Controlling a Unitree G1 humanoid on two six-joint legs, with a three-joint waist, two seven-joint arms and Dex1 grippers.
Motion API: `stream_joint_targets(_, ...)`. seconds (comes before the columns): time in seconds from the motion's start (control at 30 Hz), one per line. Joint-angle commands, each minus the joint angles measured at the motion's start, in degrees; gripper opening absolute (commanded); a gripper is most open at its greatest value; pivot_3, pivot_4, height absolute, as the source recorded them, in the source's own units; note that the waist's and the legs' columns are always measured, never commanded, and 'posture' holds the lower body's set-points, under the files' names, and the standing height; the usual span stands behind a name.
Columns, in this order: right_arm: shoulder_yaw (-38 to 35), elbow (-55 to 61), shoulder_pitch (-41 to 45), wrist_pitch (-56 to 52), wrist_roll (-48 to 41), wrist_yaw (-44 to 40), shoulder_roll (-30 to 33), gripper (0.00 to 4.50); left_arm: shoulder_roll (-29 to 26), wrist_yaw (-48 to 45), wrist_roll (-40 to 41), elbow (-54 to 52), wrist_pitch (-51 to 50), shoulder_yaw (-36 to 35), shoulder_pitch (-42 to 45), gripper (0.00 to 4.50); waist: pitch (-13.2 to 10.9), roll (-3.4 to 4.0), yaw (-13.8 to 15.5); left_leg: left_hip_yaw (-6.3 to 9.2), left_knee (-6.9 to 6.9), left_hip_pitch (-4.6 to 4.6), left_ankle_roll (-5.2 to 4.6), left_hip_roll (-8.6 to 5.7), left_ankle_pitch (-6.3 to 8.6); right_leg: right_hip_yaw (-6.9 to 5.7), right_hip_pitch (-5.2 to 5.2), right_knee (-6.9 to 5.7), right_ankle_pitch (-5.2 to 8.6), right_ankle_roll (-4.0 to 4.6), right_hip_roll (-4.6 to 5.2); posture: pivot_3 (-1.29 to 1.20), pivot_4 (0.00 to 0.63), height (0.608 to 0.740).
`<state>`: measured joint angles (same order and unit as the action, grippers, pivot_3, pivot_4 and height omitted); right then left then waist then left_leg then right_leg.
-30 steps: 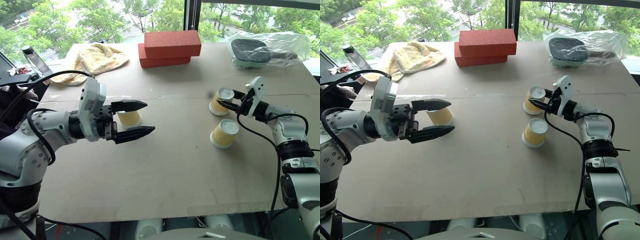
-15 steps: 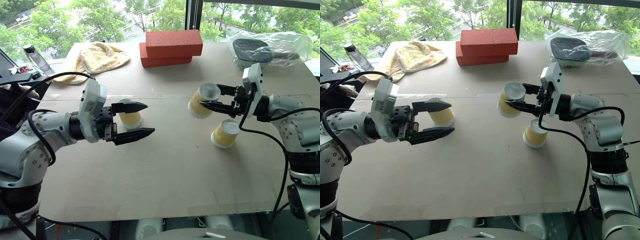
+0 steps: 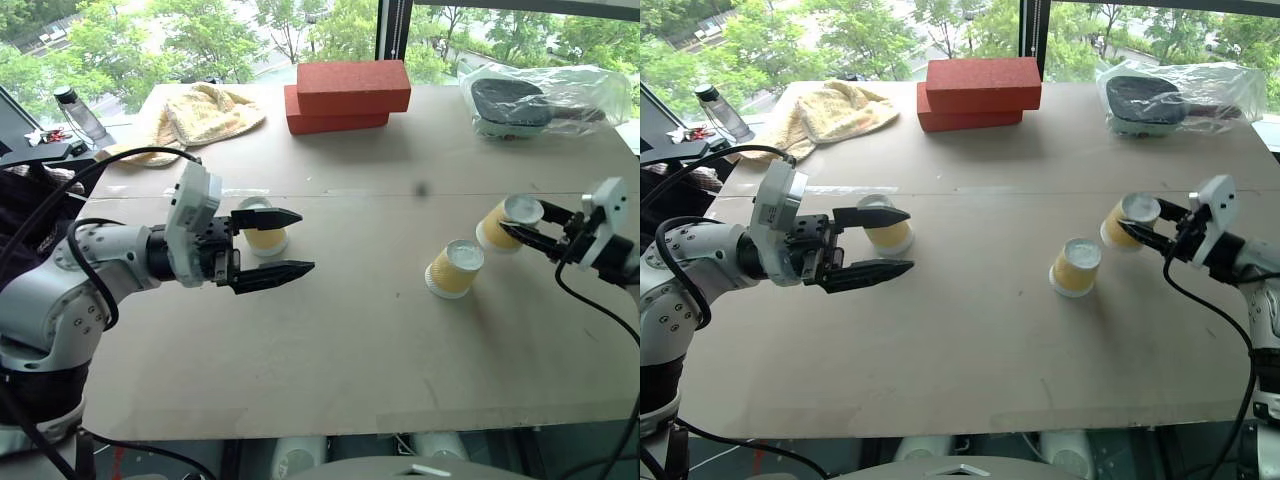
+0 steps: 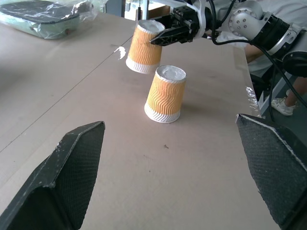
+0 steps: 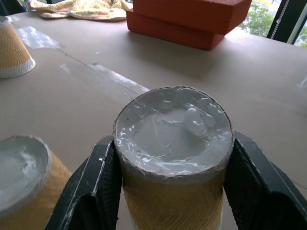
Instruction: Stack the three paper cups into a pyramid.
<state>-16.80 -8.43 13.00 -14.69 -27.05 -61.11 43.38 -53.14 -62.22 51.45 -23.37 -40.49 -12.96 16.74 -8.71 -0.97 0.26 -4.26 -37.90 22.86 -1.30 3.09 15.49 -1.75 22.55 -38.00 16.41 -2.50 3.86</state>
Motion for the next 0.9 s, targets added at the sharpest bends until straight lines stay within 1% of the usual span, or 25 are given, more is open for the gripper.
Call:
stream_joint_targets(0.03, -2.38, 1.68, -6.16, 2.63, -2.31, -8.64, 3.08, 2.16, -1.32, -2.40, -0.42, -1.40, 1.10, -0.39, -0.36, 4.50, 0.02, 0.04, -0.37, -0.03, -0.04, -0.04, 0.00, 0.02, 0.00, 0.06, 0.00, -0.05, 0.00, 0.00, -0.04, 0.00, 0.150, 0.730)
stream_joint_targets(0.1, -2.99, 2.45, -7.97, 1.76, -4.84, -9.88, 2.35, 2.16, -2.01, -4.80, -0.63, -2.15, 1.86, -0.37, -1.11, 4.50, 0.03, 0.04, -0.67, 0.03, -0.04, -0.14, 0.00, 0.05, 0.00, 0.02, -0.12, -0.03, 0.00, 0.00, -0.08, 0.00, 0.150, 0.730)
stream_joint_targets(0.2, -2.05, 2.45, -8.13, 4.20, -4.35, -9.48, 0.34, 2.16, -2.80, -7.75, 0.11, -3.50, 2.33, -0.66, -2.00, 4.50, 0.02, 0.04, -1.20, 0.03, -0.11, -0.17, 0.00, 0.11, 0.00, 0.06, -0.15, -0.05, -0.01, 0.01, -0.16, 0.00, 0.150, 0.730)
stream_joint_targets(0.27, -1.23, 2.25, -7.57, 6.36, -3.78, -9.18, -1.33, 2.16, -3.04, -8.52, -0.32, -3.59, 2.51, -0.53, -1.94, 4.50, 0.03, 0.04, -1.08, 0.03, -0.18, -0.19, 0.00, 0.11, 0.00, 0.09, -0.15, -0.10, -0.01, 0.02, -0.18, 0.00, 0.150, 0.730)
stream_joint_targets(0.47, 0.42, 5.34, -7.01, 5.08, -5.31, -8.65, -4.19, 2.16, -3.43, -9.33, -0.67, -3.54, 2.55, -0.59, -2.13, 4.50, 0.02, 0.04, -0.81, 0.06, -0.23, -0.15, 0.00, 0.10, 0.00, 0.06, -0.17, -0.10, -0.01, 0.01, -0.17, 0.00, 0.150, 0.730)
stream_joint_targets(0.6, 0.90, 5.66, -6.67, 4.35, -5.32, -8.32, -4.42, 2.16, -3.29, -9.45, -1.00, -3.49, 3.22, -0.59, -1.84, 4.50, 0.02, 0.04, -0.61, 0.07, -0.24, -0.12, 0.00, 0.10, 0.00, 0.04, -0.16, -0.09, -0.01, 0.01, -0.16, 0.00, 0.150, 0.730)
stream_joint_targets(0.8, 1.20, 6.21, -6.02, -2.33, -7.38, -8.31, -3.08, 2.16, -2.73, -9.10, -1.98, -3.00, 4.79, -0.42, -1.28, 4.50, 0.03, 0.04, -0.60, 0.08, -0.25, -0.12, 0.00, 0.09, 0.00, 0.03, -0.17, -0.10, -0.01, 0.01, -0.16, 0.00, 0.150, 0.730)
stream_joint_targets(0.87, 0.91, 7.20, -5.35, -2.88, -8.39, -8.37, -3.59, 3.16, -2.63, -9.18, -1.67, -2.98, 4.76, -0.46, -1.25, 4.50, 0.02, 0.04, -0.61, 0.09, -0.25, -0.12, 0.00, 0.09, 0.00, 0.03, -0.17, -0.10, -0.01, 0.01, -0.17, 0.00, 0.150, 0.730)
stream_joint_targets(0.9, 0.84, 7.38, -5.11, -2.73, -8.40, -8.31, -3.74, 3.45, -2.54, -9.16, -1.62, -2.96, 4.79, -0.42, -1.23, 4.50, 0.03, 0.04, -0.64, 0.09, -0.25, -0.12, 0.00, 0.09, 0.01, 0.03, -0.16, -0.10, -0.01, 0.01, -0.17, 0.00, 0.150, 0.730)
